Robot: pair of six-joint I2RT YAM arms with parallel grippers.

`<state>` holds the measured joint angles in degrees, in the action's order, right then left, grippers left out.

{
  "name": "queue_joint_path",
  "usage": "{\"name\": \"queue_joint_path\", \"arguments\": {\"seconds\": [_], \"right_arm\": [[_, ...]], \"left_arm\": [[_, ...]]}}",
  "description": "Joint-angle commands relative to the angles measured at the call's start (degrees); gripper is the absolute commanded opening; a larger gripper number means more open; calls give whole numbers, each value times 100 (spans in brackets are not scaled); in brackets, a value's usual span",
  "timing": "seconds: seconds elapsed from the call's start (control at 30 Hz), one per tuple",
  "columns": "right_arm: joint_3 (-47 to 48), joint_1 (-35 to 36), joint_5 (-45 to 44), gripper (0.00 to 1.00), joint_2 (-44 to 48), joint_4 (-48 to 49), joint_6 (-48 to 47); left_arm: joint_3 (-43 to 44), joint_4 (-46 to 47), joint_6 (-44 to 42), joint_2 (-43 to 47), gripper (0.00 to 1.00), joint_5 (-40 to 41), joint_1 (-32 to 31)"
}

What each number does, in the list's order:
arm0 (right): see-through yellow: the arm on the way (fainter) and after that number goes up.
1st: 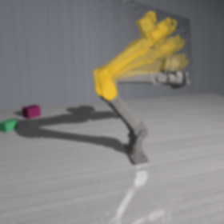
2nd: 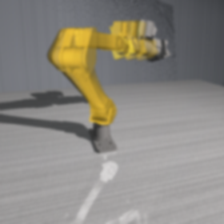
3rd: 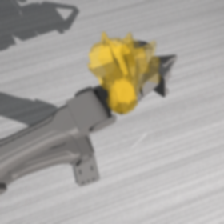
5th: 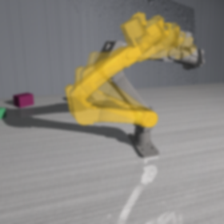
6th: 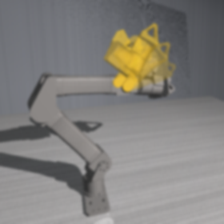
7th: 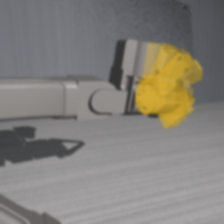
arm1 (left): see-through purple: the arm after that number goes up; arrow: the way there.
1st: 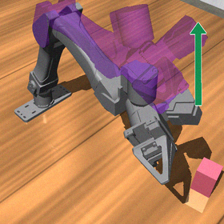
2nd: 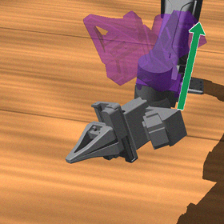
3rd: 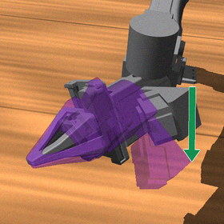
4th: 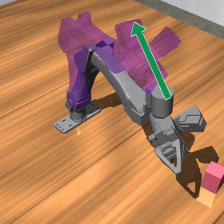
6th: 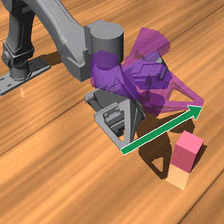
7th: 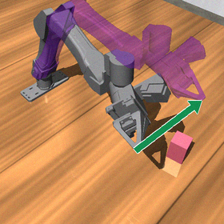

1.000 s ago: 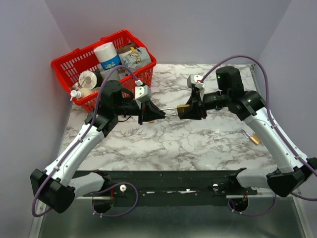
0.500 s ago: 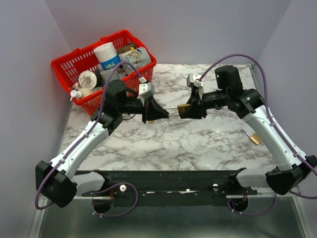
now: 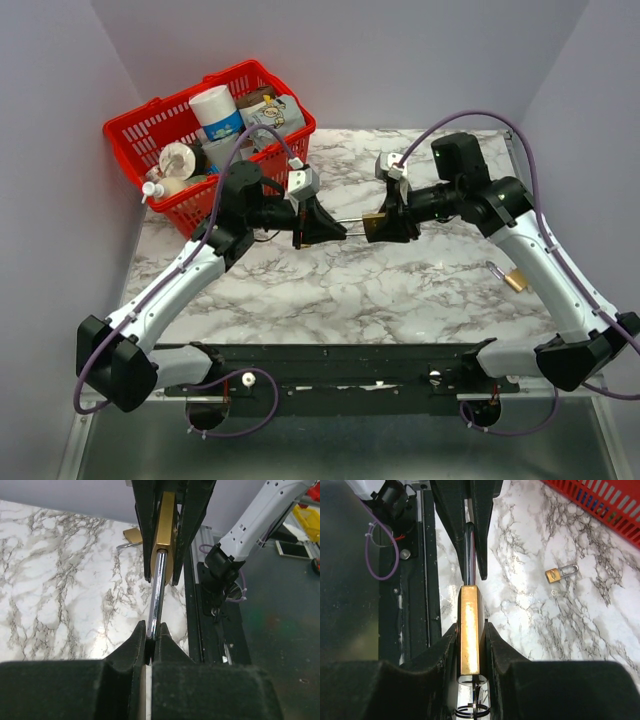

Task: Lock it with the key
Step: Lock the lock.

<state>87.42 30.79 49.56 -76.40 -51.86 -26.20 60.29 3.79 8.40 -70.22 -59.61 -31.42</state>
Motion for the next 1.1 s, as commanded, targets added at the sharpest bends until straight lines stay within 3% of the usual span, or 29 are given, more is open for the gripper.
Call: {"name": "queue_joint_path", "arguments": {"seconds": [0.0, 0.27, 0.53, 0.6, 0.67, 0.73, 0.83, 0.9, 0.93, 1.07], "right_arm": [[-58, 710, 784, 1, -402, -76, -579], [-49, 622, 133, 4, -420, -1221, -1580], [-146, 613, -78, 1, -472, -1371, -1757], [-198, 578, -184, 1, -420, -944, -1320], [-269, 438, -236, 1, -289, -468, -672], [-461, 323, -394, 1, -165, 515, -91], [-725, -28, -579, 1, 46, 1904, 1166], [-814, -335, -798, 1, 195, 2632, 1949], [-892, -406, -912, 1, 239, 2828, 2169], [-1523, -582, -1641, 1, 669, 3804, 2889]], "left_arm": [[580, 397, -1143, 113, 0, 654, -568], [966, -1546, -2659, 298, 0, 539, -295], [1107, -1654, -3020, 254, 0, 661, -215], [1108, -1487, -2715, 219, 0, 968, -215], [1064, -1164, -2240, 184, 24, 1415, -198], [994, -847, -1160, 166, 48, 1706, -93], [923, -415, 400, 122, 67, 2024, 118], [765, 129, 1081, 122, 74, 2041, 373], [704, 331, 1763, 140, 95, 2076, 452], [825, 361, 2830, -61, 99, 3165, 531]]}}
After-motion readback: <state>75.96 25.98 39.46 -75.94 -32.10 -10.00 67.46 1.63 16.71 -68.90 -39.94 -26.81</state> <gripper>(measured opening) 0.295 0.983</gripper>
